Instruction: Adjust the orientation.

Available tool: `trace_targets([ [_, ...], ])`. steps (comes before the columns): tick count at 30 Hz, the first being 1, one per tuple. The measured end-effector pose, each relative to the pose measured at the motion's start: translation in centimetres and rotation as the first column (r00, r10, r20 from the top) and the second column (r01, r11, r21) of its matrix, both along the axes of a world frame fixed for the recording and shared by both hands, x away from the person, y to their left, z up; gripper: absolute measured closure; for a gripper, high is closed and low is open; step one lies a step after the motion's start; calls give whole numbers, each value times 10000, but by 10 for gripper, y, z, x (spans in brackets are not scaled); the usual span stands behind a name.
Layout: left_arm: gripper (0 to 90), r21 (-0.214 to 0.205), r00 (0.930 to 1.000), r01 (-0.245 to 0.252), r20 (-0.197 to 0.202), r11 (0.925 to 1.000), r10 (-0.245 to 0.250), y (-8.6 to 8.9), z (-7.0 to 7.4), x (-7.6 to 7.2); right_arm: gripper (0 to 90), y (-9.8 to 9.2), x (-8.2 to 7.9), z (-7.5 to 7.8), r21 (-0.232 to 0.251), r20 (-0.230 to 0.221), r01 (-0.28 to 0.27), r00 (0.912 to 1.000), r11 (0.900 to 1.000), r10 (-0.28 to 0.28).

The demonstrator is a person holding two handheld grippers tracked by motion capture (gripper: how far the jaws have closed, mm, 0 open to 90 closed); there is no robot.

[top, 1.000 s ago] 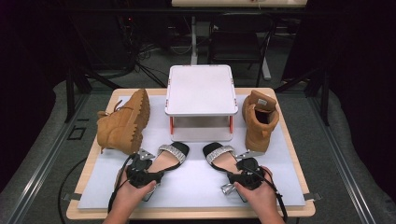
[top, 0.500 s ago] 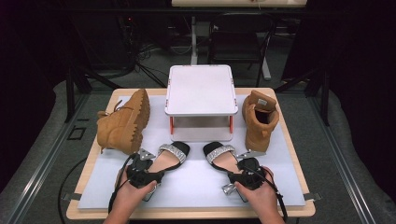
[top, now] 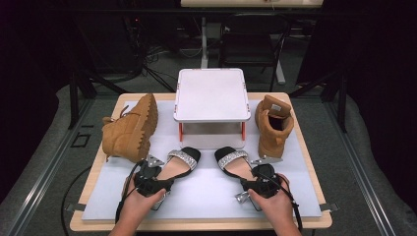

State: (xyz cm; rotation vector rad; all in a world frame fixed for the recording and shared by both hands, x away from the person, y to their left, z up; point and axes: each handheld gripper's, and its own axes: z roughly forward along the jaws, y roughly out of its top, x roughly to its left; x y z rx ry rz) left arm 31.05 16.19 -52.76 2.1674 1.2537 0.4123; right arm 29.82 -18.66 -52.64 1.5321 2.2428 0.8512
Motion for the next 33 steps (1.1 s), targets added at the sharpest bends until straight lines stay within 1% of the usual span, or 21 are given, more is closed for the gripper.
trace_targets([
  [1,410,-36,10000,6,-11,10000,-6,0,1,1,413,0,0,1,22,58,35,10000,10000,-35],
  [3,410,-53,10000,-72,35,10000,73,-1,3,3,413,1,2,4,-98,85,4,10000,10000,-3],
  [7,410,-109,9998,-133,133,9999,134,-6,8,10,413,3,6,10,-94,194,41,9998,9999,-39],
  [8,410,-61,9997,-134,183,9999,135,-7,9,12,413,4,8,11,-78,247,76,9997,9999,-74],
  [11,410,-1,9995,-170,260,9999,170,-12,10,17,413,5,14,13,-61,194,183,9996,9998,-181],
  [13,409,-31,9994,-197,279,9998,198,-15,11,21,413,6,19,14,-60,208,244,9995,9997,-243],
  [15,410,-31,9995,-198,249,9998,199,-19,11,26,413,6,24,14,-11,214,322,9993,9995,-322],
  [17,410,60,9994,-213,279,9998,212,-22,11,30,413,7,29,14,-90,197,394,9990,9992,-393],
  [19,410,5,9992,-256,311,9997,255,-24,10,33,413,9,34,13,-189,187,452,9988,9988,-448],
  [22,410,-110,9994,-280,224,9995,282,-29,9,38,413,11,40,13,-239,161,473,9988,9986,-469],
  [24,410,-127,9992,-326,240,9994,329,-33,8,40,413,14,44,12,-233,214,549,9983,9982,-544],
  [28,410,-179,9992,-334,221,9993,338,-40,7,45,413,18,51,10,-204,199,598,9980,9980,-594],
  [30,410,-83,9989,-362,307,9993,365,-43,7,46,413,21,53,8,-279,233,658,9976,9974,-651],
  [33,410,-78,9984,-471,324,9989,474,-46,7,49,413,23,55,6,-193,183,743,9971,9970,-740],
])
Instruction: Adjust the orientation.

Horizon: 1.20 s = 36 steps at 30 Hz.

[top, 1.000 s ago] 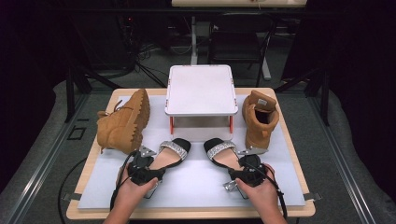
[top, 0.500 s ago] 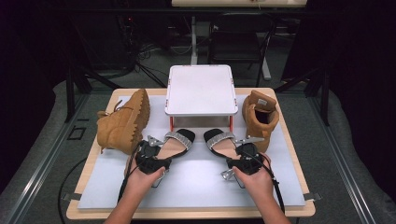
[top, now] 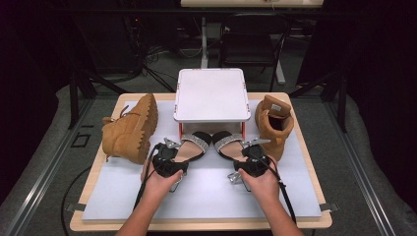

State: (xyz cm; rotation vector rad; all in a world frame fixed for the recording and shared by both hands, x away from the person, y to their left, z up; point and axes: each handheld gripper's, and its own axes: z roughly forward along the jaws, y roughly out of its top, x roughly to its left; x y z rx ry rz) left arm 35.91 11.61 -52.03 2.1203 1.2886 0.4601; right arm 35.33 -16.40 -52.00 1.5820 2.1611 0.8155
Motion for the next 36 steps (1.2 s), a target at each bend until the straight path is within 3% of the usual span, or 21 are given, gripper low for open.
trace_targets([
  [10,410,111,9996,-242,-120,9996,243,-3,-9,7,413,5,4,-6,-1,25,207,9998,9998,-207],
  [20,405,94,9996,-270,51,9996,269,-4,-12,5,403,5,3,-11,224,102,253,9996,9994,-255],
  [23,401,62,9997,-229,39,9997,229,-3,-12,5,402,4,2,-9,164,437,165,9989,9997,-172],
  [28,391,-295,9996,-267,68,9992,269,0,-9,7,408,4,1,-7,116,474,88,9988,9999,-93],
  [31,388,-256,9997,-216,78,9994,218,1,-5,7,418,3,0,-3,231,797,61,9968,9997,-79],
  [36,393,-310,9975,-230,656,9993,250,3,8,3,419,3,-4,9,295,1215,-79,9926,9995,43],
])
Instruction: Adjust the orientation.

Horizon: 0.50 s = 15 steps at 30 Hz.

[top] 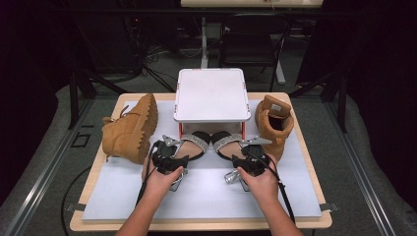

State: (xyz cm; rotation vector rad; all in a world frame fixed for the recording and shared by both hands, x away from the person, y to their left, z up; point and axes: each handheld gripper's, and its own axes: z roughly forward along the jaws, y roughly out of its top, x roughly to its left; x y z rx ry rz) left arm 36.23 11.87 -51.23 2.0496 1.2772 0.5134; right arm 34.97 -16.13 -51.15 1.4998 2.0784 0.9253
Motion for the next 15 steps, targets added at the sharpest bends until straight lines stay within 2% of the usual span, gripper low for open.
trace_targets([
  [5,393,-228,9995,107,308,9997,-100,9,14,-9,417,-1,-8,11,-12,321,-162,9994,9999,162],
  [11,401,-331,9986,275,461,9991,-260,18,23,-19,417,-6,-19,22,-85,689,-436,9966,9990,441],
  [15,405,-543,9976,366,608,9979,-333,30,28,-29,418,-12,-30,26,-103,700,-569,9959,9983,575],
])
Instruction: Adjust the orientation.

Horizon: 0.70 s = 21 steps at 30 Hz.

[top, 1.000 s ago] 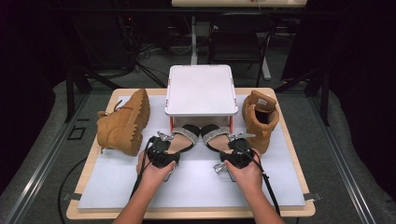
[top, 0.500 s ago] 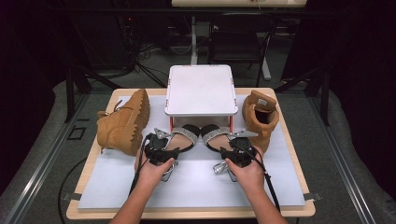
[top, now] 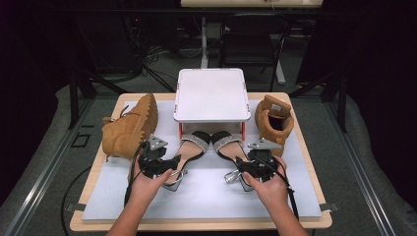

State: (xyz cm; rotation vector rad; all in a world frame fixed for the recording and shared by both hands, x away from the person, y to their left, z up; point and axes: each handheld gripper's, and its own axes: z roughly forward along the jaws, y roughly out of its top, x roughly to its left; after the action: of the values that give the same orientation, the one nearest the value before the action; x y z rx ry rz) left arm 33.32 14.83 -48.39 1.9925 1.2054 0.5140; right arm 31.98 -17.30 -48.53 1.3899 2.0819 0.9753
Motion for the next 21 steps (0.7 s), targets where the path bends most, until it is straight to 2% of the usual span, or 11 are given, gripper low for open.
trace_targets([
  [6,407,-184,10000,42,-32,9998,-43,23,4,-16,421,-11,-15,4,-155,213,-102,9997,9998,105],
  [11,407,-588,10000,-38,-40,9983,35,40,4,-28,421,-21,-24,6,-229,429,-118,9990,9997,128],
  [15,407,-531,9999,18,159,9986,-9,47,-1,-34,431,-26,-32,3,-195,328,-220,9992,9996,226],
  [17,438,-564,9994,222,286,9982,-206,50,-4,-36,433,-29,-35,-1,-296,343,-181,9992,9994,191],
  [21,444,-593,9997,188,194,9981,-177,57,-10,-42,432,-37,-42,-6,-174,551,-165,9983,9997,174],
])
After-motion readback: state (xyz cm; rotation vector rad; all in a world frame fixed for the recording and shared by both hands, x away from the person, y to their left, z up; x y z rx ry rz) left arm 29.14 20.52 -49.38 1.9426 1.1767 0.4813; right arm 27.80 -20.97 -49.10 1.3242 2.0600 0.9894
